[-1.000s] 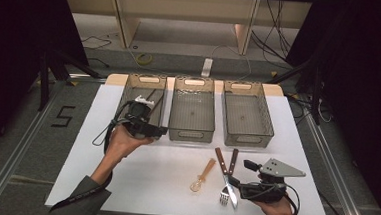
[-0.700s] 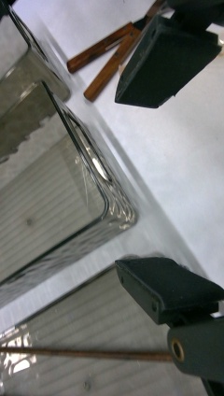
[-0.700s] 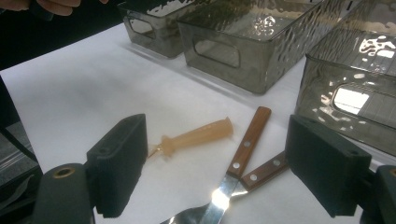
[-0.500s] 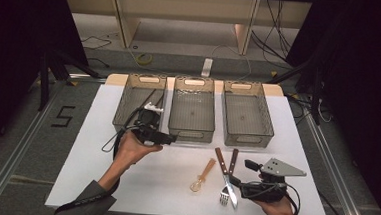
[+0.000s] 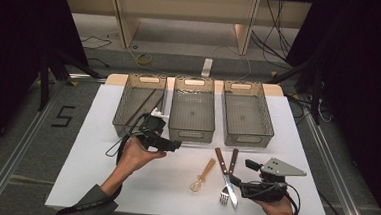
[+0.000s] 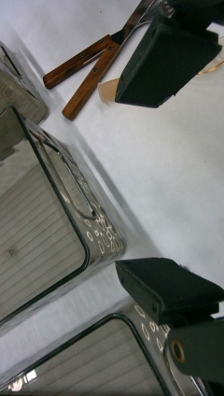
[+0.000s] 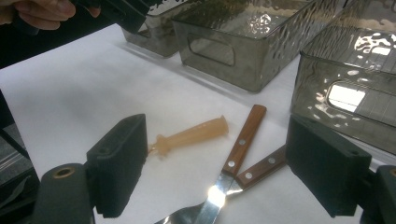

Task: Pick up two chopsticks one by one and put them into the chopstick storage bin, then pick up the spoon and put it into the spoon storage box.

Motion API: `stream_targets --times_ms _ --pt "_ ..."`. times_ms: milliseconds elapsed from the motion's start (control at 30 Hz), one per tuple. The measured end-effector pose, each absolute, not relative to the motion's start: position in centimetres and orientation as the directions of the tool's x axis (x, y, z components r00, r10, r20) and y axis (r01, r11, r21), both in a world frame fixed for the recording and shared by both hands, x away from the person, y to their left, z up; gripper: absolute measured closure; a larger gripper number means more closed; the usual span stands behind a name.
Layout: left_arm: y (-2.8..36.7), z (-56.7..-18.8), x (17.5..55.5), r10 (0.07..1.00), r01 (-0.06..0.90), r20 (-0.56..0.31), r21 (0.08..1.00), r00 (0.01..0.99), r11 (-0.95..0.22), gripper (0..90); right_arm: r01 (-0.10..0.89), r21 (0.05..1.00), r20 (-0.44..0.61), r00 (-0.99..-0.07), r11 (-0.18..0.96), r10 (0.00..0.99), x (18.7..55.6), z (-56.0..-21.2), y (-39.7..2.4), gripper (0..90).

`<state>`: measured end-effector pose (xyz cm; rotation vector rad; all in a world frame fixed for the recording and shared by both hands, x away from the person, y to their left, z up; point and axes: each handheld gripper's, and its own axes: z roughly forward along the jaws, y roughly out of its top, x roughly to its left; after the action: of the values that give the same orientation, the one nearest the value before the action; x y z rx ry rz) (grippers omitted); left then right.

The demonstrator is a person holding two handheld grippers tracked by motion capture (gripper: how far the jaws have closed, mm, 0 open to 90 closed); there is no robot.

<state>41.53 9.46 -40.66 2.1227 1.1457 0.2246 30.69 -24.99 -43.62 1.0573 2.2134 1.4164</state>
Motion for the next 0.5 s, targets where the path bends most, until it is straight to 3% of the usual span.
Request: stream_targets --times_ms 500 --pt "7.7 -41.4 40.8 0.767 0.665 -0.168 0.631 0.620 -0.400 15.7 0.417 0.877 0.128 -0.683 0.240 0.719 30.7 -43.6 -25.0 22.2"
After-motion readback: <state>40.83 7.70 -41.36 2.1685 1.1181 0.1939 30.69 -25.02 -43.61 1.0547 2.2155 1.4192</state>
